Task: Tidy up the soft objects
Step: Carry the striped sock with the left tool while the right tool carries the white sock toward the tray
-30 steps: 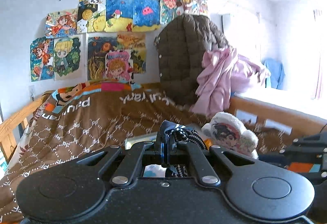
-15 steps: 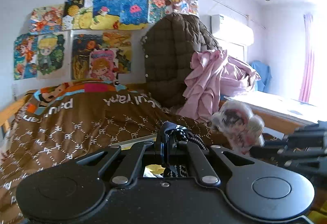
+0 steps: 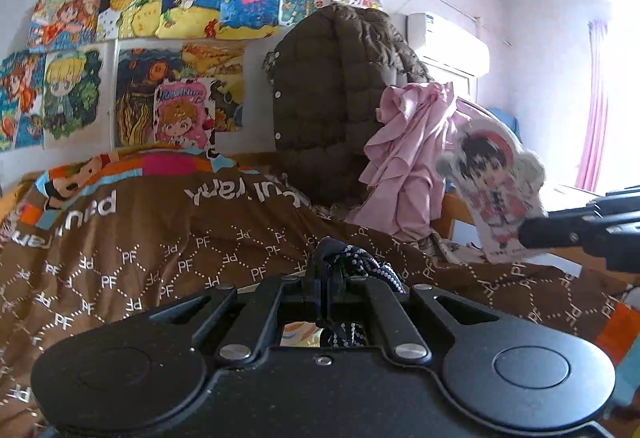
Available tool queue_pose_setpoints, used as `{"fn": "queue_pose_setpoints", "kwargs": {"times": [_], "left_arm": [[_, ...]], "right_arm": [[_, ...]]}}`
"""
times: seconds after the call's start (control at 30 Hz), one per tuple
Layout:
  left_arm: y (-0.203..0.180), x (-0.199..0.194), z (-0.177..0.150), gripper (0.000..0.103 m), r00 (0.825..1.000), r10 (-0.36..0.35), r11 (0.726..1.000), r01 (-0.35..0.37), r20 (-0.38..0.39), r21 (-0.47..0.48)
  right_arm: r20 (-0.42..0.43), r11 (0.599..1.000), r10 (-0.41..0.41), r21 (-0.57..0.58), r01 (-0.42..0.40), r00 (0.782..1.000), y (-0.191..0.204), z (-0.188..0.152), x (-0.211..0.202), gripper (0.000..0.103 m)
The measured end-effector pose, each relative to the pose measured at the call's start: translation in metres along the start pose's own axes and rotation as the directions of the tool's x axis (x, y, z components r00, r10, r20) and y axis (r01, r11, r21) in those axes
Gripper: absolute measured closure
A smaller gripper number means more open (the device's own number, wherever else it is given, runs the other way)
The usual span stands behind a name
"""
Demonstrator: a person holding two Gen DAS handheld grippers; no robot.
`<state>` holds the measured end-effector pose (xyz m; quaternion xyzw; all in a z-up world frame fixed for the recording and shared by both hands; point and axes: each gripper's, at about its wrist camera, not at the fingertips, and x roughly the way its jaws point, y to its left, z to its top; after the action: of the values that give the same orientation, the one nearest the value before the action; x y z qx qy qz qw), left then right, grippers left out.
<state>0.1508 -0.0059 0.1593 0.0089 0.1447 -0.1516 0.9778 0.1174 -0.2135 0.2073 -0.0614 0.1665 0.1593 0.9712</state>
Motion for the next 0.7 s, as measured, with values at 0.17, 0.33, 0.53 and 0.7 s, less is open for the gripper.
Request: {"fn": "queue_pose_setpoints", "kwargs": {"times": [0.17, 0.33, 0.53, 0.7], "left_arm": [[0.009, 0.044, -0.01, 0.101, 1.0, 0.0, 1.0, 0.0, -0.007, 0.011], [0.01, 0.097, -0.025, 0.101, 1.0, 0.003, 1.0, -0.003, 0.007, 0.03], [0.013, 0.167, -0.04, 0.101, 0.999, -0.015, 1.0, 0.014, -0.05, -0.012], [0.019, 0.205, -0.046, 0.101, 0.995, -0.013, 0.998, 0.007, -0.095, -0.066]], "right_arm": [[0.024, 0.998, -0.004, 0.056, 0.003, 1.0, -0.013, -0.017, 0.063, 0.092], [-0.037, 0.996, -0.004, 0.087, 0.008, 0.999, -0.035, -0.045, 0.127, 0.092], [-0.087, 0.998, -0.035, 0.046, 0.039, 0.996, -0.047, -0.072, 0.175, 0.092], [-0.142, 0.995, -0.061, 0.07, 0.071, 0.988, -0.06, -0.093, 0.202, 0.092]]}}
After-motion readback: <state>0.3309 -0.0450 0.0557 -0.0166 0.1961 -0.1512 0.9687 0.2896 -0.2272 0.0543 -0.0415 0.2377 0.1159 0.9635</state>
